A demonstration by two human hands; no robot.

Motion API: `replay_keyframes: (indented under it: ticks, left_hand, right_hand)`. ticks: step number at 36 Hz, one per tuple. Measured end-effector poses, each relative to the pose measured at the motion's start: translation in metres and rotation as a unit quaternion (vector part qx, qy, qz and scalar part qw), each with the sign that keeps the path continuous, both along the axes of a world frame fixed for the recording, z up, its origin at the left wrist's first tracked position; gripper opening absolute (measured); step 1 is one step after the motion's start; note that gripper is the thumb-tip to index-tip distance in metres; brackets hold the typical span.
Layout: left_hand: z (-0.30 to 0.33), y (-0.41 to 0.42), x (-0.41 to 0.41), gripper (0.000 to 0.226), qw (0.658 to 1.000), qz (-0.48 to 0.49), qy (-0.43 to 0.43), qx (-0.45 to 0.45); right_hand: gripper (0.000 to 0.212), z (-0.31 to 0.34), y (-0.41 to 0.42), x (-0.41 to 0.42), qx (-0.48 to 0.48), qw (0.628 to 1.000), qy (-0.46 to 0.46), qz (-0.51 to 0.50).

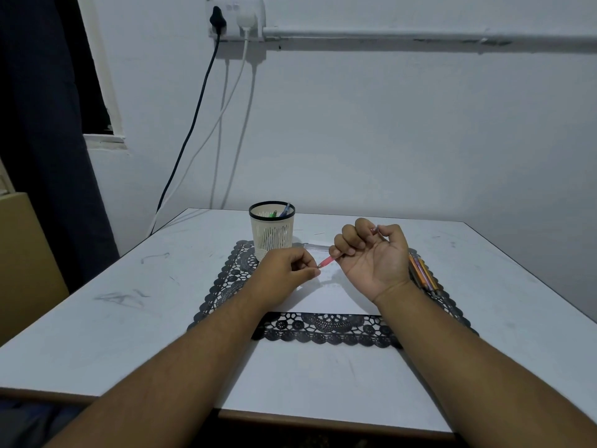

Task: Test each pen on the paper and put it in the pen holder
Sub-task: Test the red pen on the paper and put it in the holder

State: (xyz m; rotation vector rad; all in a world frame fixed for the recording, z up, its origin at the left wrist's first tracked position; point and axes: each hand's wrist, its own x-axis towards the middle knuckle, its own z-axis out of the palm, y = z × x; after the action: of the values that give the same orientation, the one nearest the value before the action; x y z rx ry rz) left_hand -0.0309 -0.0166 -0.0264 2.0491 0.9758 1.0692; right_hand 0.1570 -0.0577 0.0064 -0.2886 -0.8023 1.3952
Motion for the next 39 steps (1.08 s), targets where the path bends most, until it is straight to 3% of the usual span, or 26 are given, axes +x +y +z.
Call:
replay_keyframes:
  ticks: [39]
  left_hand:
    - [-0.004,0.0054,-0.0003,0.013,1.0,-0.019,-0.016,-0.008]
  right_hand:
    - [0.022,-0.0015,0.0014,0.0034,-0.004,1.0,0.021,0.006]
